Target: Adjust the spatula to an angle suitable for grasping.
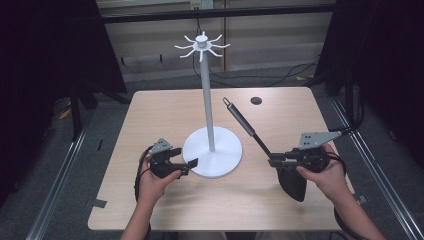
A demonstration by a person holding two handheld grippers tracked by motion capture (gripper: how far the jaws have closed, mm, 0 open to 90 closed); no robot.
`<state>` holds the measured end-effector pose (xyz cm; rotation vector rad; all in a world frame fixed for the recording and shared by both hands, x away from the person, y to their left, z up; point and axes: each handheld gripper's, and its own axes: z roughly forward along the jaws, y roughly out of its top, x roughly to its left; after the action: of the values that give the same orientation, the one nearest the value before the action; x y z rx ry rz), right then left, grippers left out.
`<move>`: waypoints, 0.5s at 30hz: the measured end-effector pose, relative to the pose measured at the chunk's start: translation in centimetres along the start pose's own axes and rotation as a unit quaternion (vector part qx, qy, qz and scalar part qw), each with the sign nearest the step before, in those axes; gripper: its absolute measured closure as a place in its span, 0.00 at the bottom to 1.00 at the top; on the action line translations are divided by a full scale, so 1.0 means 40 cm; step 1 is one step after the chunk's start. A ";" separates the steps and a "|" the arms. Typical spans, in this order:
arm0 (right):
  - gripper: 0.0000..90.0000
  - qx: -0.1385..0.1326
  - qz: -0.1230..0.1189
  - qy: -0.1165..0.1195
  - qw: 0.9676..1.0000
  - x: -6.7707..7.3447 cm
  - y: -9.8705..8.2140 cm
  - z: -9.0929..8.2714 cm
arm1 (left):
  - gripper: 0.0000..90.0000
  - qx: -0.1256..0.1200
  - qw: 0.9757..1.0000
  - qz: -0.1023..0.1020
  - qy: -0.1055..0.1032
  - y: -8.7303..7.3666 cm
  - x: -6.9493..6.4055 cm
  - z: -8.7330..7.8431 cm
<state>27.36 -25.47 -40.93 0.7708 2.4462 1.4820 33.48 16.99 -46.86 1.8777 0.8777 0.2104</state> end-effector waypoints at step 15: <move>0.84 -0.059 0.006 -0.026 0.998 0.013 0.013 -0.015 | 0.22 -0.011 0.999 0.005 -0.033 0.032 -0.059 0.028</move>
<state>26.87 -25.46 -40.13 0.7910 2.2964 1.5733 32.95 14.36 -45.75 1.8579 0.8181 0.1637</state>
